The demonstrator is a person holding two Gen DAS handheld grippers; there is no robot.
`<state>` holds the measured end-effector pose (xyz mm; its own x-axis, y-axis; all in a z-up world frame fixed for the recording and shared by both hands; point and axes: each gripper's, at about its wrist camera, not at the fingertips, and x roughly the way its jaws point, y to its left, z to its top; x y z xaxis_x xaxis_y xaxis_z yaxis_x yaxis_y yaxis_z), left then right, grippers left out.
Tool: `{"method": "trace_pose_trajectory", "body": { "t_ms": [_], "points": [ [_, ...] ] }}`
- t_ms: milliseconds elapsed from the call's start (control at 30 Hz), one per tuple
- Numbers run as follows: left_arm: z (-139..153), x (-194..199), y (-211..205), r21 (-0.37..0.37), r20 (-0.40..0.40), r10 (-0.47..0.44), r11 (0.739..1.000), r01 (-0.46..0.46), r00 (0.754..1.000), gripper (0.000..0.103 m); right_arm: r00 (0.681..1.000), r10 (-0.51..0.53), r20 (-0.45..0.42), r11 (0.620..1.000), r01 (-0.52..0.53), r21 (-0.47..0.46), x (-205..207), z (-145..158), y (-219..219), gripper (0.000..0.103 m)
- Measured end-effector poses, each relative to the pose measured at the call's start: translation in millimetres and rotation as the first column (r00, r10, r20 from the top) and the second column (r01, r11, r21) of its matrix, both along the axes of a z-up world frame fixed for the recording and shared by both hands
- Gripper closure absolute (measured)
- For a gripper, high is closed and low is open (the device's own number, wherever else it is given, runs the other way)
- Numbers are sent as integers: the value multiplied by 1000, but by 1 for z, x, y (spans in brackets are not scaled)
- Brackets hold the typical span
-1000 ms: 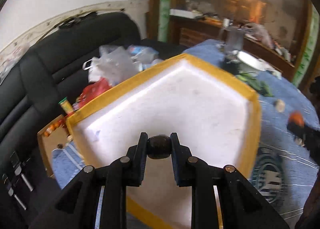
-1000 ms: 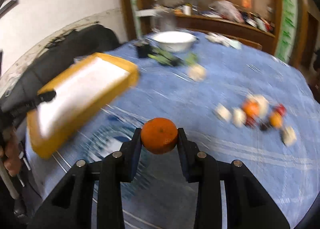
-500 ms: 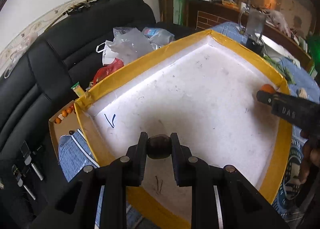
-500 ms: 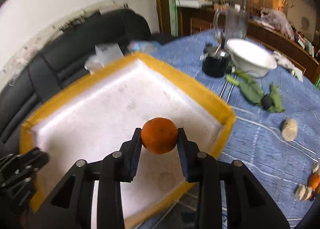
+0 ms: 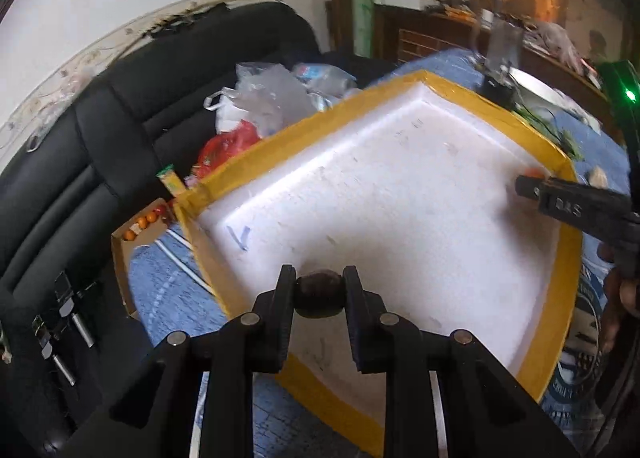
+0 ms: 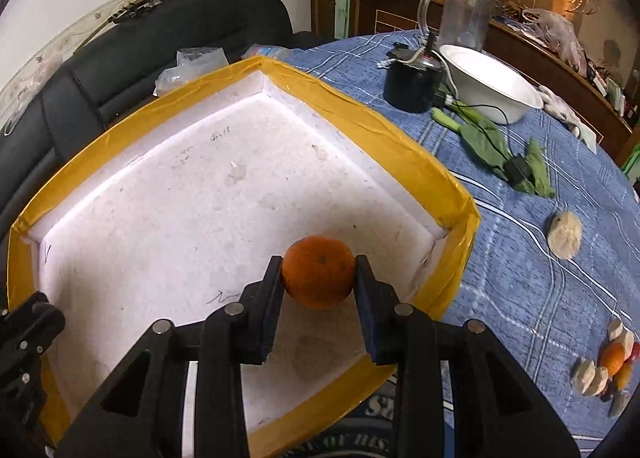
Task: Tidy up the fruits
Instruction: 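Carry both fruits over the yellow-rimmed tray and open both grippers to drop them, then grasp the beige cork cylinder with the right gripper while the left grasps a tan cube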
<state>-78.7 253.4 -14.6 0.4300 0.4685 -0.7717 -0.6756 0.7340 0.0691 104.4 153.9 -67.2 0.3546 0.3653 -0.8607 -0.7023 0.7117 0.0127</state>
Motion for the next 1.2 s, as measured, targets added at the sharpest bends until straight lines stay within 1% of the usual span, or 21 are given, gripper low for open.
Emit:
{"method": "trace_pose_trajectory", "body": {
  "t_ms": [33, 100, 133, 200, 233, 267, 300, 367, 433, 533, 600, 667, 733, 800, 867, 900, 967, 1033, 1067, 1100, 1200],
  "points": [
    [1, -1, 2, 3, 1, 13, 1000, -13, 1000, 75, 1000, -6, -4, 1000, 6, 6, 1, 1, -2, 66],
    [4, -3, 5, -2, 14, 19, 1000, -19, 1000, 51, 1000, -18, -2, 1000, 18, 22, 1, 3, -2, 66],
    [7, -5, 4, -6, 27, 14, 1000, -14, 1000, 44, 999, -33, 5, 999, 33, 20, 2, 4, -1, 65],
    [15, -6, 0, 5, 61, 19, 1000, -20, 998, 21, 999, -53, 1, 998, 53, 28, 3, 6, -1, 51],
    [19, -7, -2, 15, 76, 28, 999, -30, 997, 20, 998, -60, 2, 997, 60, 39, 2, 8, -2, 35],
    [23, -8, -5, 23, 97, 30, 999, -33, 995, 20, 998, -59, 3, 997, 59, 54, 1, 11, -3, 29],
    [27, -9, -10, 25, 124, 20, 999, -23, 992, 20, 998, -55, 5, 996, 54, 77, -2, 16, -6, 28],
    [31, -6, -19, 16, 147, -12, 1000, 10, 989, 20, 998, -64, 20, 992, 62, 107, -5, 26, -15, 25],
    [33, 0, -36, 23, 176, -69, 998, 66, 982, 20, 995, -90, 32, 986, 85, 141, -8, 39, -31, 24],
    [34, 16, -60, 12, 181, -173, 985, 174, 968, 20, 990, -131, 50, 975, 119, 188, -13, 56, -68, 23],
    [33, 30, -83, 11, 174, -257, 966, 259, 951, 20, 985, -158, 68, 968, 140, 208, -18, 64, -99, 22],
    [31, 43, -105, 15, 166, -332, 942, 334, 929, 20, 974, -210, 83, 959, 189, 212, -20, 70, -135, 22],
    [29, 60, -130, 25, 149, -416, 909, 417, 897, 20, 959, -265, 100, 948, 241, 207, -22, 72, -176, 22],
    [23, 78, -156, 35, 126, -491, 871, 490, 862, 20, 936, -334, 113, 932, 311, 187, -21, 70, -217, 22],
    [17, 95, -178, 38, 107, -549, 835, 548, 829, 20, 902, -413, 124, 906, 393, 157, -17, 65, -262, 22],
    [13, 106, -192, 35, 93, -582, 813, 582, 808, 20, 881, -454, 130, 888, 437, 139, -14, 61, -283, 22],
    [5, 123, -211, 36, 80, -629, 777, 628, 773, 20, 830, -545, 117, 838, 534, 114, -7, 53, -328, 22],
    [0, 135, -227, 37, 70, -648, 761, 648, 758, 20, 792, -600, 110, 800, 592, 95, 2, 46, -356, 22],
    [-2, 144, -235, 30, 74, -662, 749, 662, 746, 21, 779, -617, 111, 787, 611, 83, 7, 43, -367, 22],
    [-4, 151, -241, 24, 77, -668, 743, 669, 740, 21, 775, -622, 108, 783, 618, 74, 11, 40, -372, 22],
    [-8, 171, -254, 18, 83, -684, 728, 685, 725, 21, 790, -605, 102, 796, 603, 54, 27, 33, -375, 22]
  ]
}}
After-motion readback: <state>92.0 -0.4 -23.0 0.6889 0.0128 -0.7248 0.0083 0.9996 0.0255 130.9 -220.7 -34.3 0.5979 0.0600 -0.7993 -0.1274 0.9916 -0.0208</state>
